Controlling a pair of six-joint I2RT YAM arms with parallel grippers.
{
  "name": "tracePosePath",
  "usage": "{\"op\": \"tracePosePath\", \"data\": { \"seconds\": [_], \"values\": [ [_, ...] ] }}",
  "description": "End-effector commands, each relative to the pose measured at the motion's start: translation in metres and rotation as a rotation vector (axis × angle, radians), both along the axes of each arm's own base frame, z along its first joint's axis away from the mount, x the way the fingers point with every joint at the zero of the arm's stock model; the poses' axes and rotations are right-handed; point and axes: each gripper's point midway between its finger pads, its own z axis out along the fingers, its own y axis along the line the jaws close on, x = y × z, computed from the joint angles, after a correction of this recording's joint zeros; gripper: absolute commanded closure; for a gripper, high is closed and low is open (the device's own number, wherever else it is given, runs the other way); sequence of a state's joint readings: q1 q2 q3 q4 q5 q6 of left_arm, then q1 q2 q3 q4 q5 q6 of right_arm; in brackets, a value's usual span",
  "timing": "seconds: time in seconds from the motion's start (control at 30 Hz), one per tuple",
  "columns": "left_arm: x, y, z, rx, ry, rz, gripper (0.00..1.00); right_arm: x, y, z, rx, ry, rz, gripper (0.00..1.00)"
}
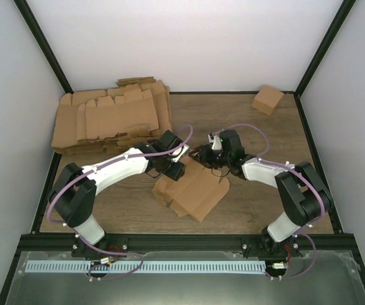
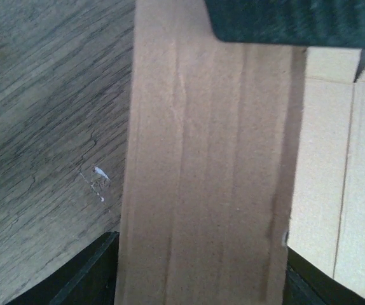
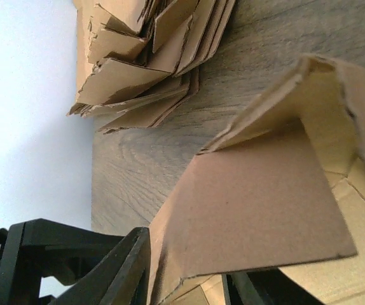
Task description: Fold the paper box
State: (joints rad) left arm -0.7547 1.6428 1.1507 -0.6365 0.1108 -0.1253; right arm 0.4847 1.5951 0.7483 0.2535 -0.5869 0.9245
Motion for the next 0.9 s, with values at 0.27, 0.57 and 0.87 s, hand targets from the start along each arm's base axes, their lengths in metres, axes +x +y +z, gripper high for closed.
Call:
{"op": "tracePosePath", "data": {
  "seconds": [0.27, 0.57, 0.87],
  "values": [
    [0.004, -0.004, 0.000, 0.049, -0.041, -0.015, 0.45, -0.003, -0.038, 0.012, -0.101, -0.079, -0.058, 0.65],
    [0.002, -0.007, 0.001, 0.053, -0.045, -0.026, 0.45, 0.003, -0.058, 0.033, -0.180, -0.180, -0.109, 0.65],
    [0.002, -0.008, 0.003, 0.069, -0.064, -0.028, 0.46, 0.023, -0.068, 0.049, -0.217, -0.261, -0.067, 0.71]
  ]
}}
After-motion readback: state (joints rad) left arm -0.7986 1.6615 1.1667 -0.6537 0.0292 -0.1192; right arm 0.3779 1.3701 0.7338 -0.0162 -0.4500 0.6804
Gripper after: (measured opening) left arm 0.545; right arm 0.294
